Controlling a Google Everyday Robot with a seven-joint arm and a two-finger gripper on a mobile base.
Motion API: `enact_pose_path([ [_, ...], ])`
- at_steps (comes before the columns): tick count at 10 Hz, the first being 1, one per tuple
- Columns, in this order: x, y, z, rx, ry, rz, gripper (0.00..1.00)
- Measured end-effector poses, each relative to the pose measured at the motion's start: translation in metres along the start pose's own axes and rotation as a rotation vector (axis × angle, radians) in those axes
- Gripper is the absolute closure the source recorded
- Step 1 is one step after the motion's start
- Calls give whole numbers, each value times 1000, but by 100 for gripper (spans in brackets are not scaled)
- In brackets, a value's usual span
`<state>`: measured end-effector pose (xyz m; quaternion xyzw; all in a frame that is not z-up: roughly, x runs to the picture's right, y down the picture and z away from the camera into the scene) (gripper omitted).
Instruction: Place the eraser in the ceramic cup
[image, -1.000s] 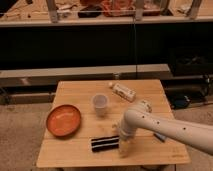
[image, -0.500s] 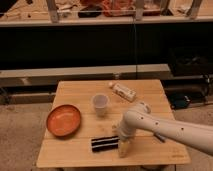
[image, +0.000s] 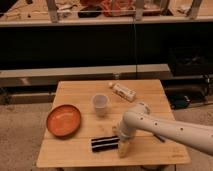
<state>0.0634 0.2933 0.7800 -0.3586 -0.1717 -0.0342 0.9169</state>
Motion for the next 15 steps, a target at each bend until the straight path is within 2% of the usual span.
enact_pose_path([
  [3,-1,2,2,-4,1,2,21],
  [5,-2,3,3,-4,5,1,29],
  [7,-3,4,4,-6,9,2,24],
  [8,-3,4,4,-6,12,0,25],
  [9,-5,4,4,-5,14,-3,31],
  [15,-12,-3,-1,7,32,-9,94],
])
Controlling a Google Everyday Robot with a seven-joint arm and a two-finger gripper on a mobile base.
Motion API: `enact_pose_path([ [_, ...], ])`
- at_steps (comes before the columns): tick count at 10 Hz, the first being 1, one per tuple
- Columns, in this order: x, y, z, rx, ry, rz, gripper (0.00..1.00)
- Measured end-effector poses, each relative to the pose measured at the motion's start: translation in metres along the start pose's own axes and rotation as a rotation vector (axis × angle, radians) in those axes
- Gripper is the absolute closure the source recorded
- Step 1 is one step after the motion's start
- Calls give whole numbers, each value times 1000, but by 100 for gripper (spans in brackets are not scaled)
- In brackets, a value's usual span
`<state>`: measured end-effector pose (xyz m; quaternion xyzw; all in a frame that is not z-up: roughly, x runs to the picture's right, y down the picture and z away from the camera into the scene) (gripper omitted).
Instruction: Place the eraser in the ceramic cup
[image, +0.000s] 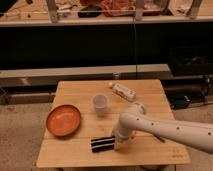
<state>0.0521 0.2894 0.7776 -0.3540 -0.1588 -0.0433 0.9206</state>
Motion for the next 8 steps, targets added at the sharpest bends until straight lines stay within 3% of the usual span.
enact_pose_path([
  [2,-1,-11,-15,11,7,5,100],
  [8,1,-45,-69,48,28,36,100],
])
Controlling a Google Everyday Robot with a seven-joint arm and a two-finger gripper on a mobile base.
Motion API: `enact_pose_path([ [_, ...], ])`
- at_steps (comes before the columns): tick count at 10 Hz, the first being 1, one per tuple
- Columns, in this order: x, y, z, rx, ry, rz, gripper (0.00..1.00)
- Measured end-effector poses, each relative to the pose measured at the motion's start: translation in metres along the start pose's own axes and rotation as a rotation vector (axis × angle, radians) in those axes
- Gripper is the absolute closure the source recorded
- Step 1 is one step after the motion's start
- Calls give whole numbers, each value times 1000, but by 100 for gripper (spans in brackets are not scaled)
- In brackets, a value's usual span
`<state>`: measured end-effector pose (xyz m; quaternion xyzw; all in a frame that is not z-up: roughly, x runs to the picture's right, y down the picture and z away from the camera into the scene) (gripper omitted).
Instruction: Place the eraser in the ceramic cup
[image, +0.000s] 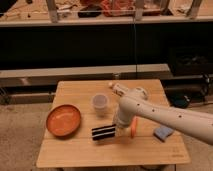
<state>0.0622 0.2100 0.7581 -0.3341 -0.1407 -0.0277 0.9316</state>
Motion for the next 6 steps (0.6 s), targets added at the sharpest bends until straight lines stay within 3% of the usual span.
enact_pose_path([
  [2,3,-18,-17,19,0,15,100],
  [6,8,-25,-29,37,-10,52,100],
])
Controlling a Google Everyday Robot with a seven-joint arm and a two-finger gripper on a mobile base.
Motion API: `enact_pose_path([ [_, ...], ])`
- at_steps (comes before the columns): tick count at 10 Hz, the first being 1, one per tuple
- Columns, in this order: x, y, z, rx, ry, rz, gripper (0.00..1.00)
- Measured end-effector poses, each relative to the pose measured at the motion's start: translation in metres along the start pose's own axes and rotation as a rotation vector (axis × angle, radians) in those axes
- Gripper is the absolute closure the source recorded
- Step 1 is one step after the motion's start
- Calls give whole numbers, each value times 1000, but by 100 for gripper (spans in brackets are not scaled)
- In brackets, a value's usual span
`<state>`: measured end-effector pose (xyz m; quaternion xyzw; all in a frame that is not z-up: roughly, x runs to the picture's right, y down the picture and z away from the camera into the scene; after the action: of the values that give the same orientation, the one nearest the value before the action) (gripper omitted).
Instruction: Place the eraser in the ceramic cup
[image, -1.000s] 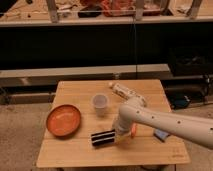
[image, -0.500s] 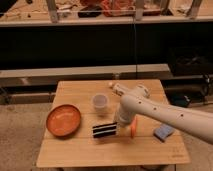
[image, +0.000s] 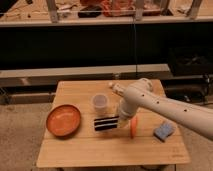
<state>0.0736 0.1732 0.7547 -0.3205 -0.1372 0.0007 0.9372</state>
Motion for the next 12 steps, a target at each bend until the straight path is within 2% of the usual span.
enact_pose_path([
  [12,9,-29,-20,67,-65,83,100],
])
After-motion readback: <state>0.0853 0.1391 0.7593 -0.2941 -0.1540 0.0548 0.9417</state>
